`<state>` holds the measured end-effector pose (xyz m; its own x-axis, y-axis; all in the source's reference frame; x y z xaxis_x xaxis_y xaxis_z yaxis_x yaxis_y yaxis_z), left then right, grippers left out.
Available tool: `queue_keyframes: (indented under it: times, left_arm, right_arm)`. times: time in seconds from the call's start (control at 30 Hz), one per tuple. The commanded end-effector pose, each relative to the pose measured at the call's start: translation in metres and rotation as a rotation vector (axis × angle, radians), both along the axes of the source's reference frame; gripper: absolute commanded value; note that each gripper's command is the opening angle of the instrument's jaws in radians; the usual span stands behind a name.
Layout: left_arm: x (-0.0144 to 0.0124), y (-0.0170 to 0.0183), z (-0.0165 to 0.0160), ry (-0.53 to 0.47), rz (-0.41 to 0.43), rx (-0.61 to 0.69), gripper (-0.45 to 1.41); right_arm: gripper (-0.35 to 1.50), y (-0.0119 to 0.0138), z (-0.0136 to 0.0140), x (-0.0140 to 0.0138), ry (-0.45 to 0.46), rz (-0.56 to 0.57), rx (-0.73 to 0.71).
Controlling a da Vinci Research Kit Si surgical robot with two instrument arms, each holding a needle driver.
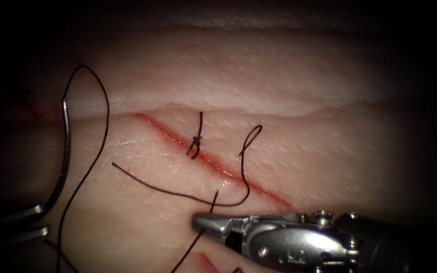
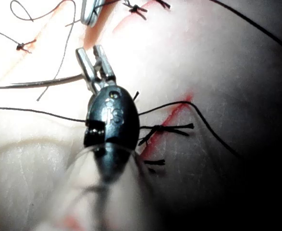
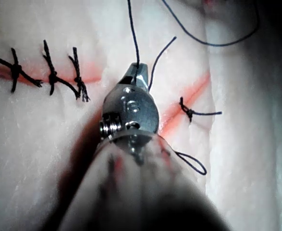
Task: Wound Closure
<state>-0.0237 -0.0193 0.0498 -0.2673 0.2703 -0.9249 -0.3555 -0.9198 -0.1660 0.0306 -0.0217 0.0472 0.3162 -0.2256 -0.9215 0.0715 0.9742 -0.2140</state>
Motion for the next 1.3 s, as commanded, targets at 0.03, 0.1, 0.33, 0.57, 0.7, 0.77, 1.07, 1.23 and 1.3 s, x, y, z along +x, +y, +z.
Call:
queue_keyframes:
  times: [0.03,0.1,0.33,0.57,0.7,0.77,1.07,1.23,1.3]
  left_arm:
    - [-0.0006,-0.0002,0.0006,-0.001,0.000,0.000,-0.45]
    - [-0.0006,-0.0002,0.0006,-0.001,0.000,0.000,-0.45]
    - [-0.0006,-0.0002,0.0006,-0.001,0.000,0.000,-0.45]
    - [-0.0006,-0.0002,0.0006,-0.001,0.000,0.000,-0.45]
    - [-0.0006,-0.0002,0.0006,-0.001,0.000,0.000,-0.45]
    - [-0.0006,-0.0002,0.0006,-0.001,0.000,0.000,-0.45]
    - [-0.0006,-0.0002,0.0006,-0.001,0.000,0.000,-0.45]
    - [-0.0008,-0.0002,0.0007,0.000,-0.002,-0.001,-0.45]
    - [-0.0007,-0.0002,0.0007,0.000,-0.001,-0.001,-0.45]
  right_arm:
    - [-0.35,-0.0002,-0.0006,0.0009,0.008,-0.007,-0.001]
    - [-0.35,-0.0008,-0.0017,0.0010,0.016,-0.013,0.002]
    - [-0.35,-0.0040,-0.0081,0.0021,0.078,-0.073,0.019]
    - [-0.35,-0.0068,-0.0128,0.0035,0.119,-0.148,0.027]
    - [-0.35,-0.0081,-0.0147,0.0043,0.127,-0.207,0.033]
    - [-0.35,-0.0087,-0.0154,0.0045,0.145,-0.236,0.037]
    - [1.16,-0.0060,-0.0165,0.0034,0.165,-0.096,0.034]
    - [1.36,-0.0015,-0.0157,0.0004,0.129,0.034,0.038]
    - [1.36,-0.0003,-0.0149,-0.0005,0.119,0.051,0.016]
